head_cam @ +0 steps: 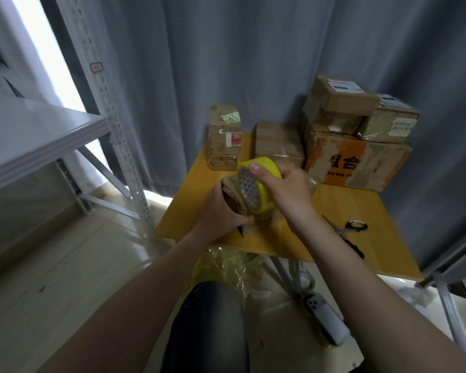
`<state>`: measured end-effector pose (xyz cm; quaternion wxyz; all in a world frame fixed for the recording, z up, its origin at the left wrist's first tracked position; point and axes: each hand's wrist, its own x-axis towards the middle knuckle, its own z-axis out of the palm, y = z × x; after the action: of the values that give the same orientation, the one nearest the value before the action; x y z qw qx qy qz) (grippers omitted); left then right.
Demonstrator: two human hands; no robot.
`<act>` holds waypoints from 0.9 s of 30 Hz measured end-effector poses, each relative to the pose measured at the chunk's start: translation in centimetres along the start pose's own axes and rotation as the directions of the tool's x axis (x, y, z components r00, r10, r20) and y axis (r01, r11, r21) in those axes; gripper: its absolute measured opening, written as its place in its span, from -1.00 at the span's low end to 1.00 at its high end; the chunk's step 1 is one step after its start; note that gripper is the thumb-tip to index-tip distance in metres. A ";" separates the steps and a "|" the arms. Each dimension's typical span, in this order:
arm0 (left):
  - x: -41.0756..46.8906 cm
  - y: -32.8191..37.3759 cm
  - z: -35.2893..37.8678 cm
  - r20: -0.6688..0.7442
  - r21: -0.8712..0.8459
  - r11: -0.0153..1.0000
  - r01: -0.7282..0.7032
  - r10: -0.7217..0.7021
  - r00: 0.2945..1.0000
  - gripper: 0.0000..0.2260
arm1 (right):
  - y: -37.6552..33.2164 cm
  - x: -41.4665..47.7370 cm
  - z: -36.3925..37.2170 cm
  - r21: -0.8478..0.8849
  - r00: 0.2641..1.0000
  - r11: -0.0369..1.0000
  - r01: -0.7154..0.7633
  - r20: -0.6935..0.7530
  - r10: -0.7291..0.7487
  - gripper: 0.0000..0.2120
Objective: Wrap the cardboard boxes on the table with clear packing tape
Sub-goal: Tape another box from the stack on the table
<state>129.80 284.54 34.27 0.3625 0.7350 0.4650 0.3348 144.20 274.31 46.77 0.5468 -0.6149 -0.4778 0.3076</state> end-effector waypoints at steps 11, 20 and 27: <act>0.9 -0.6 -0.1 0.041 -0.037 0.999 -0.007 0.008 0.999 0.02 | 4.2 -6.0 -2.3 -0.049 0.985 0.984 -0.170 -0.011 0.170 -0.54; 0.9 -0.8 0.0 0.059 -0.067 0.998 -0.012 0.016 0.998 0.06 | 6.4 -5.9 -1.4 -0.154 0.982 0.970 -0.189 -0.047 0.184 -0.70; 0.0 -0.2 0.4 0.051 -0.163 0.986 -0.041 0.050 0.997 0.04 | 2.9 -5.1 -1.5 -0.654 0.912 0.650 0.388 0.373 -0.169 -0.34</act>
<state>130.04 284.50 33.90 0.4260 0.7224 0.4093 0.3593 144.45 269.22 43.57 0.2319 -0.6469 -0.7206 0.0921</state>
